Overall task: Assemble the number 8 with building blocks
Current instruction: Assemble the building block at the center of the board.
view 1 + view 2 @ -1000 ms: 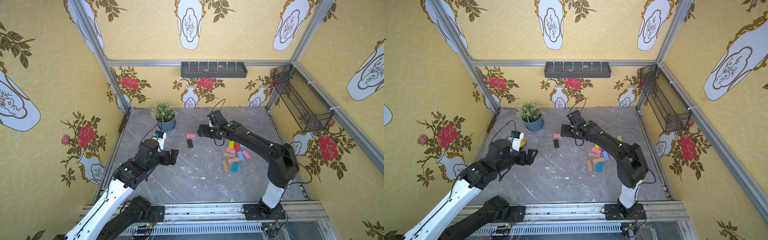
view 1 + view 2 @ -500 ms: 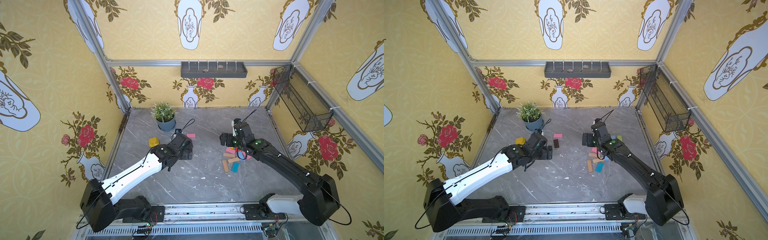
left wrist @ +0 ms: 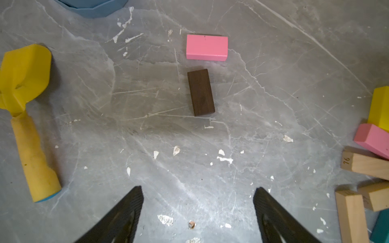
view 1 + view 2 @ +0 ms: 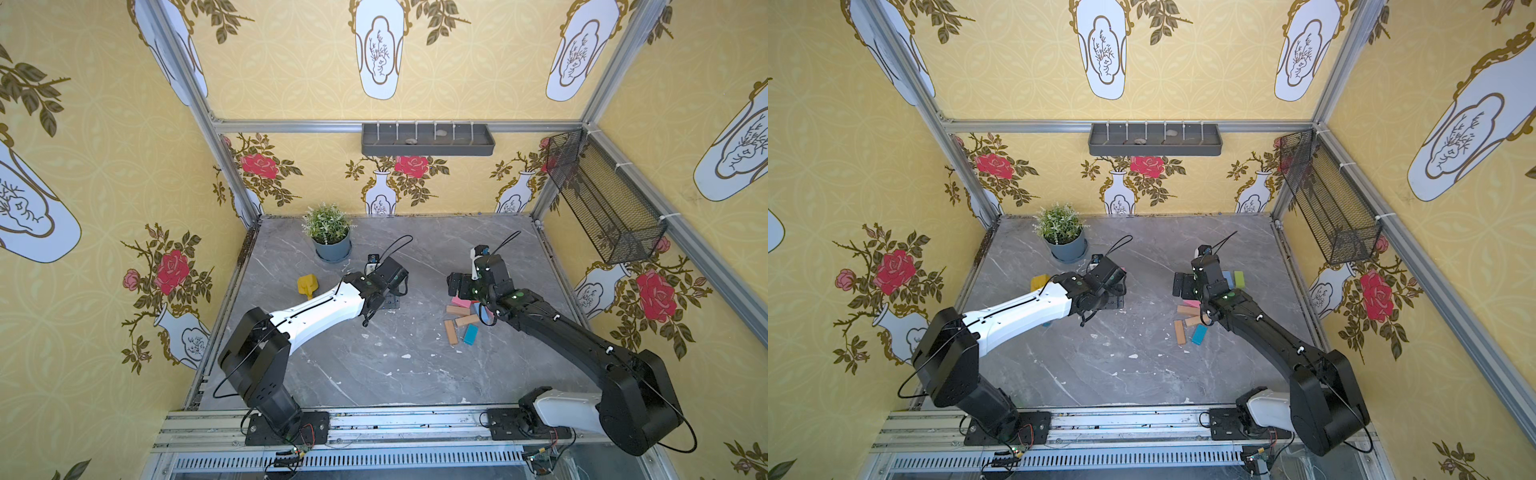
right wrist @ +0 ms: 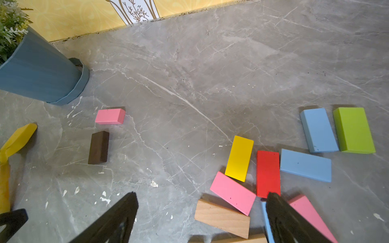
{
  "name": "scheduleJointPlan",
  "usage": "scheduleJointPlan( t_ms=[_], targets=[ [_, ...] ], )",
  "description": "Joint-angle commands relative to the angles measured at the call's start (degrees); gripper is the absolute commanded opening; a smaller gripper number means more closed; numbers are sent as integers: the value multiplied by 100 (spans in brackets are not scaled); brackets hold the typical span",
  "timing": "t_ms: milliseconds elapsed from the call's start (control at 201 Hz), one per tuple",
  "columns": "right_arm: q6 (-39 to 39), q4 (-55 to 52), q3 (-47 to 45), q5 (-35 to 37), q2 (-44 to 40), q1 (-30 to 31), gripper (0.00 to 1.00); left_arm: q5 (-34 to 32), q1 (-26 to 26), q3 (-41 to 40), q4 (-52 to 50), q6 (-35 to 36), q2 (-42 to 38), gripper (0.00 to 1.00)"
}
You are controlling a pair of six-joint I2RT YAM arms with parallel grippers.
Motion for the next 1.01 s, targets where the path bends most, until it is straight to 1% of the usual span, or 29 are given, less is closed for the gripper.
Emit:
scheduleJointPlan(
  t_ms=[0,179,343,553,851,1001],
  targets=[
    [-4,562,-125,-39,66,-40,98,73,166,51,333,-109,253,82],
    [-3,1063,-511,105,117,-80,97,238,383,245,720,98,659,77],
    [1,1613,-869,95,136,-102,98,282,438,609,648,161,1116,75],
    [90,1826,-1040,22,142,-111,98,361,516,653,760,91,1367,70],
    [108,1866,-1044,-100,321,-110,98,480,622,809,777,162,1696,59],
    [107,1867,-1034,-123,370,-111,98,542,680,859,795,239,1836,57]
  ],
)
